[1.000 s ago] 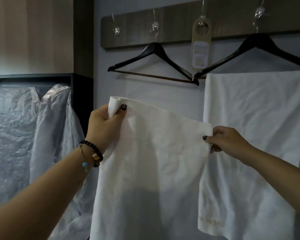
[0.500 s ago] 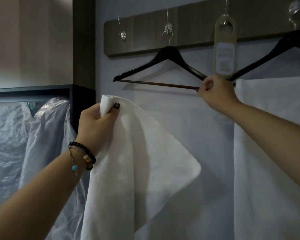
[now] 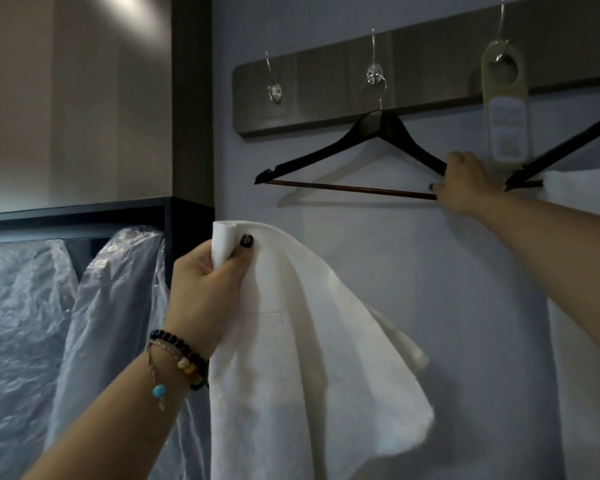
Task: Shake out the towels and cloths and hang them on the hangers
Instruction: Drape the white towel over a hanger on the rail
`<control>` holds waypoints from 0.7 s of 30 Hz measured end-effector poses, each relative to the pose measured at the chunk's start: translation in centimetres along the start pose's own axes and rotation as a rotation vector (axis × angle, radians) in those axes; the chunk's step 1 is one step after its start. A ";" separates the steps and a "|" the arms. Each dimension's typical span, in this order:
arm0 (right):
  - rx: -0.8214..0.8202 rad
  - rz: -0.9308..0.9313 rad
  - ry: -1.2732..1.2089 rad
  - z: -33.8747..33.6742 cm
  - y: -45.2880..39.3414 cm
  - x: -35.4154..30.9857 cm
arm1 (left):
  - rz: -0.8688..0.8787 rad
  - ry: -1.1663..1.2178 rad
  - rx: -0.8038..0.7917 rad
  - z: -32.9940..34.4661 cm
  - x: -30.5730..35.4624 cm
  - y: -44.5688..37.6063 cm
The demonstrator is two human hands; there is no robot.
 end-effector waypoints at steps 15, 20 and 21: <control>0.253 -0.117 -0.243 -7.6 4.5 -5.7 | -0.009 0.033 -0.099 -0.9 -1.0 -0.1; -0.058 0.073 -0.638 -4.2 16.1 -4.7 | -0.143 0.148 -0.152 -1.4 -2.9 1.7; -0.132 0.126 -0.686 -3.0 19.2 -4.1 | -0.197 0.188 -0.163 -1.4 -3.7 2.2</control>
Point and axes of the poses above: each hand's wrist, its own y-axis away from the middle knuckle, its own z-axis out of the palm, x = y × z, the point moved 9 cm from there along -y, towards the middle knuckle, and after that the axes turned 4 degrees about x, right-handed, at the moved point
